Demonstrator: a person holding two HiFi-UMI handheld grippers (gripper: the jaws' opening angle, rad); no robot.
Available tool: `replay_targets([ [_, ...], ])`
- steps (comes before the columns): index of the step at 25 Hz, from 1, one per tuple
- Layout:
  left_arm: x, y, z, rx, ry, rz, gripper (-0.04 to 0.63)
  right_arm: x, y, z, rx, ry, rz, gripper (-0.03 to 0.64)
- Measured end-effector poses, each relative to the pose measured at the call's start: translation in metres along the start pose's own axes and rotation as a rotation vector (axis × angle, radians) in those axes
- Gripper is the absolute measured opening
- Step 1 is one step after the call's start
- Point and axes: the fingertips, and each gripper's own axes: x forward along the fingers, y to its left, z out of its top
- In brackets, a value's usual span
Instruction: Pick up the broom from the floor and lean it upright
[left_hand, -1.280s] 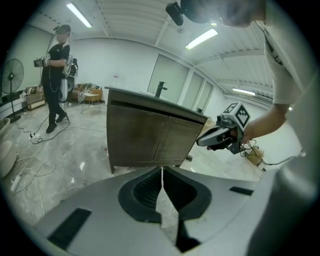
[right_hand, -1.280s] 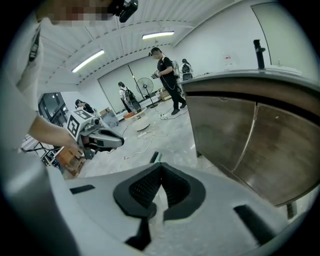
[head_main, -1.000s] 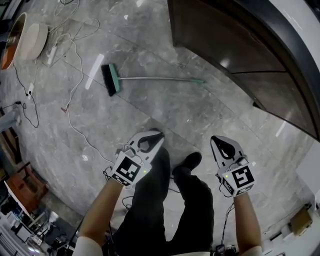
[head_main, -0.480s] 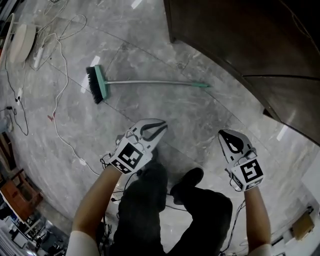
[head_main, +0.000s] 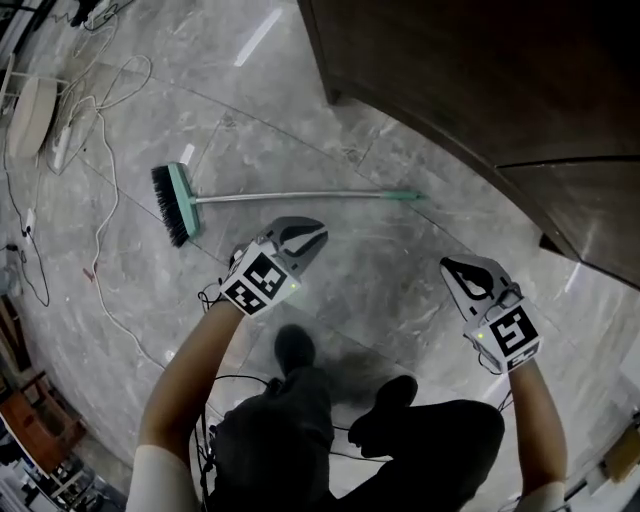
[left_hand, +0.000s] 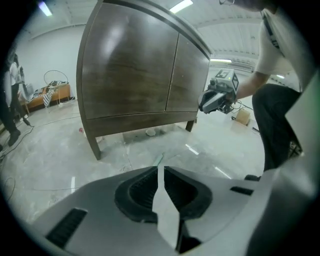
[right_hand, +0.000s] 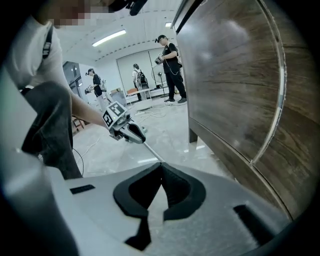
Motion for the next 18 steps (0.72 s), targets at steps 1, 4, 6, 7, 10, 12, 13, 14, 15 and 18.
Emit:
replay_targets([
  [1, 0.008, 0.006, -0.006, 0.012, 0.005, -0.005, 0.012, 0.004, -0.002, -0.004, 0.001, 0.0, 0.003, 0.0],
  [4, 0.031, 0.025, -0.023, 0.026, 0.019, -0.014, 0.033, 0.013, -0.01, -0.014, -0.023, 0.002, 0.008, 0.0],
  [6, 0.045, 0.035, -0.035, 0.033, 0.036, -0.018, 0.094, 0.019, -0.009, -0.021, -0.022, 0.01, 0.017, 0.0],
  [7, 0.052, 0.039, -0.04, 0.042, 0.046, -0.019, 0.094, 0.021, -0.006, -0.023, -0.014, 0.018, 0.023, 0.0],
  [10, 0.071, 0.048, -0.056, 0.096, 0.09, -0.028, 0.103, 0.023, 0.001, -0.03, -0.014, 0.042, 0.039, 0.0],
  [12, 0.084, 0.055, -0.072, 0.136, 0.14, -0.036, 0.12, 0.023, 0.003, -0.033, -0.011, 0.053, 0.043, 0.0],
  [13, 0.09, 0.059, -0.08, 0.154, 0.168, -0.039, 0.128, 0.022, 0.003, -0.035, -0.007, 0.059, 0.041, 0.0],
  [14, 0.096, 0.062, -0.089, 0.17, 0.194, -0.041, 0.135, 0.021, 0.003, -0.038, -0.001, 0.064, 0.038, 0.0],
  [15, 0.101, 0.065, -0.098, 0.183, 0.217, -0.044, 0.144, 0.019, 0.002, -0.041, 0.006, 0.068, 0.033, 0.0],
  [18, 0.114, 0.074, -0.117, 0.206, 0.268, -0.05, 0.152, 0.013, -0.001, -0.05, 0.03, 0.075, 0.014, 0.001],
])
